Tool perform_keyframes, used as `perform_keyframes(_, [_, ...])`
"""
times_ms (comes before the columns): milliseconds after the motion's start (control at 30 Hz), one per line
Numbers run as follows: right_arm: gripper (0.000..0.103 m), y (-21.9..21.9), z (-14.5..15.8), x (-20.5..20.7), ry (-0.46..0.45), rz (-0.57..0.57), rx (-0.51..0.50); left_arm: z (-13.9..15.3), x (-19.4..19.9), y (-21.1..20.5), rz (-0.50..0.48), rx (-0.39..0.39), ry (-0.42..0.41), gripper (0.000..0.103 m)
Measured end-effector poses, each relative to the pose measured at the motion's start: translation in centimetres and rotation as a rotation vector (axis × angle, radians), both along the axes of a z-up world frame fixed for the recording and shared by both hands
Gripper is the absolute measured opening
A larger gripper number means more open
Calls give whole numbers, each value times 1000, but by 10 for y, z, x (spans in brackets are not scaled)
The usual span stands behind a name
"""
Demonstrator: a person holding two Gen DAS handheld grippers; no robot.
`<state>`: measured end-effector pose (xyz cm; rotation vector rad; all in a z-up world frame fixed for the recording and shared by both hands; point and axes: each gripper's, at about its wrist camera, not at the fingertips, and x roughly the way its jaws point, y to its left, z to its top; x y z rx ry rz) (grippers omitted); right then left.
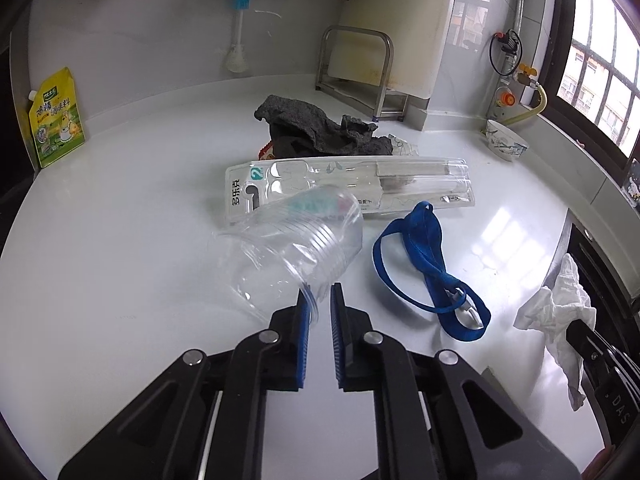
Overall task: Collect trash
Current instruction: 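Lift the tissue with the right tool while the left tool grasps the clear cup, then carry the tissue and clear cup with both tools over the trash bin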
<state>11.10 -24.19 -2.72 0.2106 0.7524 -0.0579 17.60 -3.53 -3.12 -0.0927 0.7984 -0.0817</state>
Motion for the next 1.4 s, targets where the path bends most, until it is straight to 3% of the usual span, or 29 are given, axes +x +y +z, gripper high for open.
perform_keyframes(367, [6,4,8,-17,-18,-5,-1,20,-27,15,-3,54,-63,7])
perform_keyframes(900, [6,31,18,-62,-37,15,-1,45,-76,42,-38,56,-118,5])
perform_keyframes(1400, [6,51,20,-112,-34,53,-9,46,-136,29,-131,75,-125,5])
